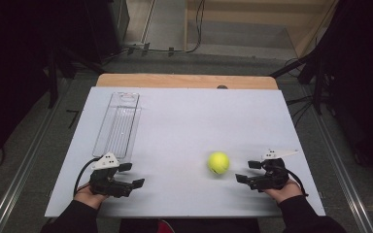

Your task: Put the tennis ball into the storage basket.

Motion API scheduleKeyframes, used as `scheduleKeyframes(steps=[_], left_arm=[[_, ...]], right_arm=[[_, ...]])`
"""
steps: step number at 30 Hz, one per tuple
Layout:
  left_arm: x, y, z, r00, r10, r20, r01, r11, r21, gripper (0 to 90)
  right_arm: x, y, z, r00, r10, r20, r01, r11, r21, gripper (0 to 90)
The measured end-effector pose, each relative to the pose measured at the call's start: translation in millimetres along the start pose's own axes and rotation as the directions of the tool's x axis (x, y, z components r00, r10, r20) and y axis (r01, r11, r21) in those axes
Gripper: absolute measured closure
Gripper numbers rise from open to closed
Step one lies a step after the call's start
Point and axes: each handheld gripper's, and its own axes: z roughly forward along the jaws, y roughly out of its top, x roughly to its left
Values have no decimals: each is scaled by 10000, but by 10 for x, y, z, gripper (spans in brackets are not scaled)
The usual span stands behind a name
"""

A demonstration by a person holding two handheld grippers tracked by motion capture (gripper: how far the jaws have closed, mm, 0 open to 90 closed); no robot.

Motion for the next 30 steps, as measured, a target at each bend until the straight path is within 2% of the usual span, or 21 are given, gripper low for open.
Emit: scheduleKeyframes(steps=[5, 12, 16, 28, 30], left_arm=[[8, 19, 11, 10000, -61, -18, 61, 9999, -115, 208], [-3, 11, 30, 10000, 51, 68, -51, 10000, 40, 208], [-1, -4, 21, 9999, 109, 129, -109, 9999, 19, 208], [23, 27, 56, 9997, 98, 204, -98, 10000, -6, 208], [20, 35, 56, 9996, 199, 203, -200, 9998, 28, 208]], right_arm=[[-3, -1, -7, 9998, 181, -38, -181, 9998, -25, 140], [4, -10, -16, 9998, 169, -51, -169, 9998, -60, 140], [32, 15, 15, 9999, -4, -109, 4, 10000, 54, 140], [19, 9, 24, 9999, 99, -23, -99, 9999, 41, 140], [19, 11, 26, 10000, 56, -14, -56, 10000, 0, 140]])
